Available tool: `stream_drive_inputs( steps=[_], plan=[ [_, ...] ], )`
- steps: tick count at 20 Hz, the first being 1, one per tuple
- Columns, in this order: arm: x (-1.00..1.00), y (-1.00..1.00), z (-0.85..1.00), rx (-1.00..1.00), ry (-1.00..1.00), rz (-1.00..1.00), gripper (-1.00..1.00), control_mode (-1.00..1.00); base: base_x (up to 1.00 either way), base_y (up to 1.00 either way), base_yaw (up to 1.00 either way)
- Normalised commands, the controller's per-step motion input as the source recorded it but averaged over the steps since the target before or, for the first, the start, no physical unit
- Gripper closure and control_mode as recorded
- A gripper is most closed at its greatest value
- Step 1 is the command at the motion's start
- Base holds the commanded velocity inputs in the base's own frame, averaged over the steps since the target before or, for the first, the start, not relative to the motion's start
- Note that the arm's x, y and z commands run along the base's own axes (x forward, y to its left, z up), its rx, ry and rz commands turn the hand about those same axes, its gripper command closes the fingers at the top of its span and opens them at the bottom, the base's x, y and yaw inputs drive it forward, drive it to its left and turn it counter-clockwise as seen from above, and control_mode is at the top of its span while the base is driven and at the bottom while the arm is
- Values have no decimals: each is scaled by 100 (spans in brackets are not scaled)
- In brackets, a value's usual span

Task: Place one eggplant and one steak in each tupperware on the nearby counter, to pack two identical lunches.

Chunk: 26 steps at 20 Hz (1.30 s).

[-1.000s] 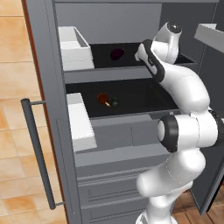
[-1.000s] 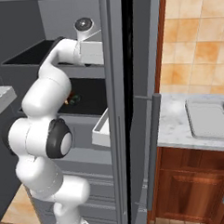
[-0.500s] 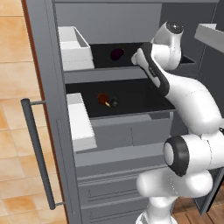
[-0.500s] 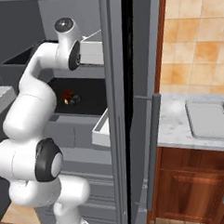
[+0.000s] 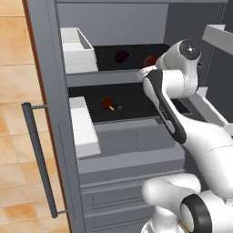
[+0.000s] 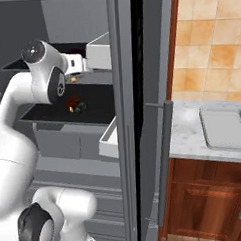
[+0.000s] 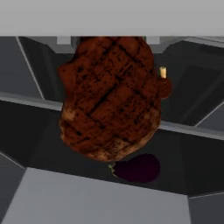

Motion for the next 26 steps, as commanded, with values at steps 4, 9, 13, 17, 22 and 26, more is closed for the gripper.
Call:
stream_drive_inputs(
  steps=[4,9,13,17,22,26],
  plan=[
    [-100,0,1,0,-13,0,100,-100,0,0,0],
    [-97,0,0,0,-11,0,100,-100,0,0,0],
    [-74,0,2,0,-4,0,100,100,-25,0,0],
    [0,0,0,0,0,0,100,100,-100,0,0],
    [0,0,0,0,0,0,100,100,-91,0,0],
    [0,0,0,0,0,0,100,100,-71,-7,0]
  ],
)
